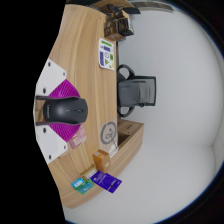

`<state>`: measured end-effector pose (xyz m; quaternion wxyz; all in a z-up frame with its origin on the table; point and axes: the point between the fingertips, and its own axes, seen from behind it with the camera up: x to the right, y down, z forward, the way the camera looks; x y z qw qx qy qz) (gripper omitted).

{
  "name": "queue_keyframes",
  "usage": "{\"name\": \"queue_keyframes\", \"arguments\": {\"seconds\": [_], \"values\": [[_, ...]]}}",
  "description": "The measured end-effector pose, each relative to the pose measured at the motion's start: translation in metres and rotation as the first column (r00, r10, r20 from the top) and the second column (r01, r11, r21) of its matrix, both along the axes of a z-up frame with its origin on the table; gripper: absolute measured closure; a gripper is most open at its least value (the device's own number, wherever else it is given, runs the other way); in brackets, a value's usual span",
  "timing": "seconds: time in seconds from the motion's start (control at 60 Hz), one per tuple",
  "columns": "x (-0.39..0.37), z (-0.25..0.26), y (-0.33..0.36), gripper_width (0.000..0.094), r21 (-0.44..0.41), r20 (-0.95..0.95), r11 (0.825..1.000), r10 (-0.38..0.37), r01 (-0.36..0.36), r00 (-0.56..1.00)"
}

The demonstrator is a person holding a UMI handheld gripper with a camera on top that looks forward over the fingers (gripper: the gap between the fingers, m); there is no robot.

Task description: Arrange mouse

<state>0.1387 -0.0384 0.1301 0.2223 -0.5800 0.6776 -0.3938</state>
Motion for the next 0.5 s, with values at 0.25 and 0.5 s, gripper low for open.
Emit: {"name": "queue_keyframes", "arguments": {"seconds": [0.25, 0.5], "values": [[-0.001, -0.111, -0.076, 0.0646, 0.067, -0.095, 0.996, -0.051, 0.058, 0.994], [-0.011, -0.147, -0.085, 0.0593, 0.078, -0.137, 0.996, -0.022, 0.033, 0.990]]}}
